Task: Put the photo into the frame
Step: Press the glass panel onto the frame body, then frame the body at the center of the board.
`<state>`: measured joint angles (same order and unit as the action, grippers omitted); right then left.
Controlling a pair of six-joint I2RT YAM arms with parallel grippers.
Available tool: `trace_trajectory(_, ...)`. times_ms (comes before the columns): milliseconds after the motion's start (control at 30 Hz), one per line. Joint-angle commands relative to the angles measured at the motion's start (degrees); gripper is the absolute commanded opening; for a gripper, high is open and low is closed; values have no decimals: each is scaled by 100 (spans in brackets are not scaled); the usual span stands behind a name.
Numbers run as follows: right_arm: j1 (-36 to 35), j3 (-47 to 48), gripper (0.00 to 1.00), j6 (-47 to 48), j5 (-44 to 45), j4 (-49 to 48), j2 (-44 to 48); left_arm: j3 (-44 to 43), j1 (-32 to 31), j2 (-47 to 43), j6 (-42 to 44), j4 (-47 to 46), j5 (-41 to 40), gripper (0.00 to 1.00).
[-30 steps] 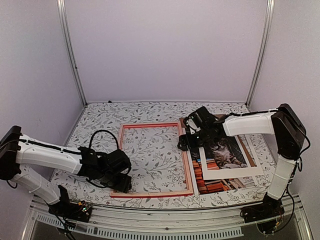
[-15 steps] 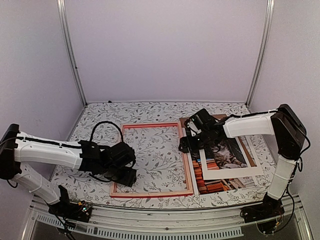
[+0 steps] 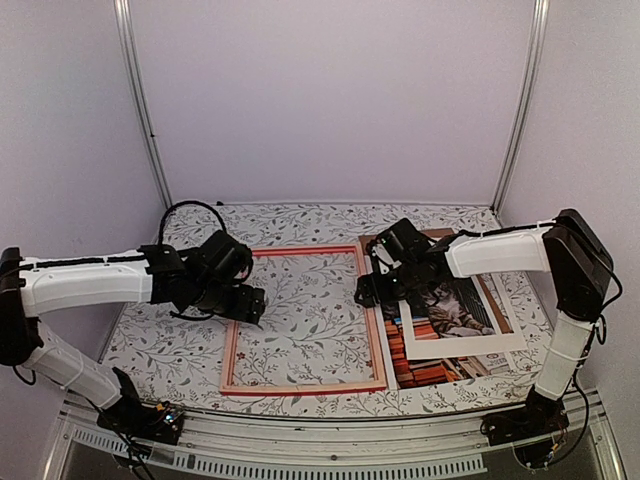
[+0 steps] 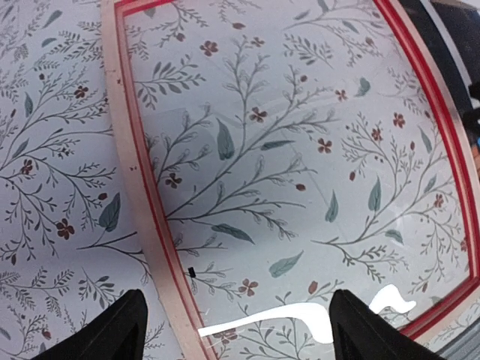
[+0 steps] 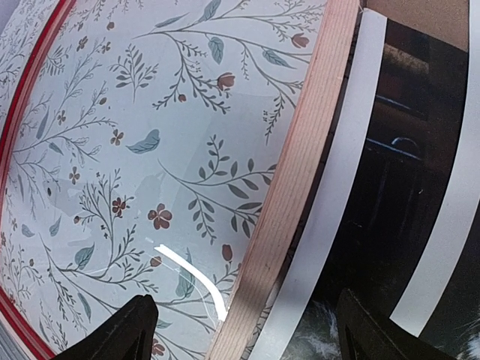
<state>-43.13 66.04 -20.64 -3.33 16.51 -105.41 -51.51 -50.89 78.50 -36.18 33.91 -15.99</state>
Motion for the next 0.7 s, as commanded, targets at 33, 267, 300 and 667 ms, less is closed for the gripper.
trace_trajectory(33, -78, 204, 86, -97, 16, -96, -106, -92, 1142, -213, 708, -271, 469, 94)
trace_trajectory(267, -124, 407, 84, -80, 116, -3, -258, -134, 2198, -18, 1174, -786, 1286, 100)
trace_trajectory(300, -125, 432, 84, -87, 144, 8, -275, -108, 2297, 30, 1187, -886, 1364, 100)
trace_trajectory(667, -132, 697, 67, -36, 569, 370, -581, 173, 2685, 693, 939, -1585, 1239, 91)
